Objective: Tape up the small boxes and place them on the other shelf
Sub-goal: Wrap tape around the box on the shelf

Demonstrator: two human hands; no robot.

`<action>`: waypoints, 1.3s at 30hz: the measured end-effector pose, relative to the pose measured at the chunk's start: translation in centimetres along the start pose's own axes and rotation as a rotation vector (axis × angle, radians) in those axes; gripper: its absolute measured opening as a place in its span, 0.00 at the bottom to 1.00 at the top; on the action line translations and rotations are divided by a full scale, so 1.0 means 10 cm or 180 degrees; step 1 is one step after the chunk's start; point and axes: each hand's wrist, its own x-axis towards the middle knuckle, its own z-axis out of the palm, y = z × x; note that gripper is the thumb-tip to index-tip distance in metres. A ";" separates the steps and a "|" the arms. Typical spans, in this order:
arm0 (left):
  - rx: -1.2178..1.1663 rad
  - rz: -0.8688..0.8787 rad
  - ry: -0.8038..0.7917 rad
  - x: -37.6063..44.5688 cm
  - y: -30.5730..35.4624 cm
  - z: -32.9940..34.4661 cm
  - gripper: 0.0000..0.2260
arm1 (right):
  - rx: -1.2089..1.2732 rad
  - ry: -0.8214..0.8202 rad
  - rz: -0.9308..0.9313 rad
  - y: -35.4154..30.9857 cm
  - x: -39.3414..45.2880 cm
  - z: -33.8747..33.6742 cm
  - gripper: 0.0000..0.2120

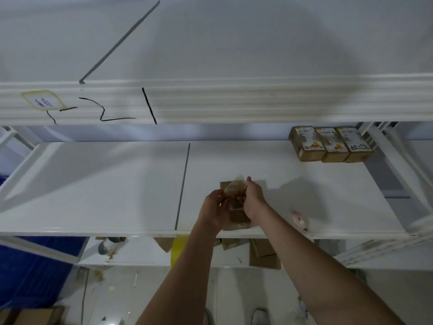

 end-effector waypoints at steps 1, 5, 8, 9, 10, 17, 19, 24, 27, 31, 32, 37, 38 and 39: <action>-0.0104 -0.0013 -0.0014 0.01 0.02 -0.04 0.07 | -0.0035 0.0032 0.0032 -0.02 0.01 -0.02 0.21; -0.0171 -0.0188 -0.0133 0.00 0.13 -0.16 0.06 | -0.0409 -0.0094 0.0021 -0.20 -0.02 -0.22 0.11; 0.0295 -0.0190 -0.0103 -0.04 0.25 -0.15 0.04 | -0.1113 -0.0339 0.0026 -0.32 -0.03 -0.36 0.10; 0.0450 -0.0156 -0.0038 -0.04 0.29 -0.15 0.03 | -0.1331 -0.0372 0.0000 -0.37 -0.02 -0.40 0.10; 0.0585 -0.0127 0.0022 -0.03 0.34 -0.15 0.01 | -0.1528 -0.0403 -0.0024 -0.42 -0.02 -0.44 0.09; 0.1521 0.0125 0.0266 -0.10 0.65 -0.16 0.02 | -0.2273 -0.0953 0.0457 -0.82 -0.10 -0.58 0.06; 0.1799 0.0183 0.0269 -0.12 0.68 -0.15 0.03 | -0.2374 -0.1006 0.0589 -0.87 -0.11 -0.59 0.07; 0.2279 0.0367 0.0351 -0.11 0.68 -0.14 0.07 | -0.2663 -0.1035 0.0636 -0.87 -0.13 -0.62 0.08; 0.2536 0.0604 0.0491 -0.09 0.65 -0.13 0.04 | -0.2856 -0.1020 0.0486 -0.83 -0.13 -0.62 0.10; 0.2617 0.0698 0.0593 -0.07 0.60 -0.13 0.02 | -0.2823 -0.0921 0.0428 -0.77 -0.10 -0.64 0.13; 0.2565 0.0683 0.0622 -0.07 0.59 -0.14 0.02 | -0.2701 -0.0875 0.0463 -0.77 -0.08 -0.65 0.12; 0.2295 0.0567 0.0830 0.00 0.45 -0.14 0.03 | -0.2028 -0.0725 0.0867 -0.78 -0.02 -0.72 0.08; 0.2286 0.0557 0.0875 0.01 0.42 -0.13 0.04 | -0.1978 -0.0708 0.0898 -0.78 -0.01 -0.72 0.08; 0.2264 0.0555 0.0921 0.02 0.40 -0.13 0.06 | -0.1898 -0.0676 0.0911 -0.78 -0.01 -0.73 0.09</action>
